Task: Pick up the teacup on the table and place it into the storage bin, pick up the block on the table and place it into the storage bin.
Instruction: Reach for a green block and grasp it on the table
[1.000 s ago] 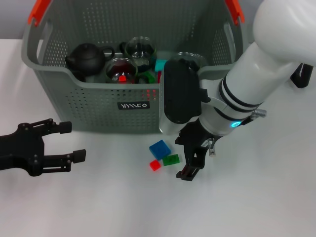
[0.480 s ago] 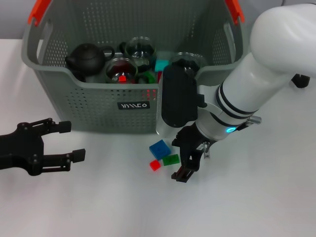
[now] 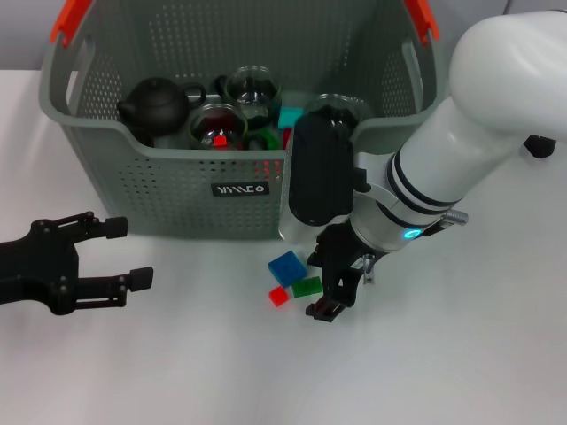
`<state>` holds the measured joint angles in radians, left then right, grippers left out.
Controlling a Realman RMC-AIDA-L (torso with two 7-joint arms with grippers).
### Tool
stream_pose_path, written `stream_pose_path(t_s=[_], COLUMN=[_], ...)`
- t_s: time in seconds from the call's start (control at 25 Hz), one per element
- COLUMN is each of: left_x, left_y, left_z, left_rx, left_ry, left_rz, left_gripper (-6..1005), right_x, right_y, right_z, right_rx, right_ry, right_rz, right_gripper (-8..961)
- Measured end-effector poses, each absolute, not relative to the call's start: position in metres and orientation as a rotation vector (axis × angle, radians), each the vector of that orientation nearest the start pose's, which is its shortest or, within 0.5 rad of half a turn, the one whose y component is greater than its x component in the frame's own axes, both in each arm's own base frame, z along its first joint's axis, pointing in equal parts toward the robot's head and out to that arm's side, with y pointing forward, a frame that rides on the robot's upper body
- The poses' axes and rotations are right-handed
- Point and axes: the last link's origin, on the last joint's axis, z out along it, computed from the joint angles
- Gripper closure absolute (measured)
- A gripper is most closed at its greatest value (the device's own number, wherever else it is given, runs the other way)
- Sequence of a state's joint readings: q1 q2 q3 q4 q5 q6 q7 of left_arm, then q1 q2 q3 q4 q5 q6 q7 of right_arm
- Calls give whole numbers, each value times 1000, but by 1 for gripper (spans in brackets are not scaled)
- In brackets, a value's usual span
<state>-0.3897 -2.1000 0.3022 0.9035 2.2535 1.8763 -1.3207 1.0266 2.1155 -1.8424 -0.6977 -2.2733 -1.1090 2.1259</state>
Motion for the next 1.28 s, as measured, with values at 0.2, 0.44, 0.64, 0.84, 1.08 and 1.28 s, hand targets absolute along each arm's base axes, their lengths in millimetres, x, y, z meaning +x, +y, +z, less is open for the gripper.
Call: stream_pose_path(t_s=[0.2, 0.44, 0.64, 0.84, 1.08, 1.28], left_x=[-314, -314, -315, -315, -316, -316], left_y=[264, 263, 264, 264, 264, 263], left_z=[61, 61, 61, 61, 62, 62], left_rx=[-2638, -2636, -2632, -2630, -2629, -2629], left_ry=[-647, -649, -651, -652, -650, -652], left_rz=[-645, -643, -639, -636, -634, -633], left_gripper=[120, 121, 121, 121, 122, 122], right_x=[128, 127, 129, 129, 129, 129], right_y=[369, 370, 370, 369, 367, 368], right_z=[-136, -137, -137, -140, -142, -142], right_rx=[-2972, -2964, -2963, -2964, -2973, -2966], right_ry=[27, 40, 55, 57, 68, 102], right_rz=[-679, -661, -657, -650, -640, -648], right_gripper=[201, 454, 488, 487, 486, 610])
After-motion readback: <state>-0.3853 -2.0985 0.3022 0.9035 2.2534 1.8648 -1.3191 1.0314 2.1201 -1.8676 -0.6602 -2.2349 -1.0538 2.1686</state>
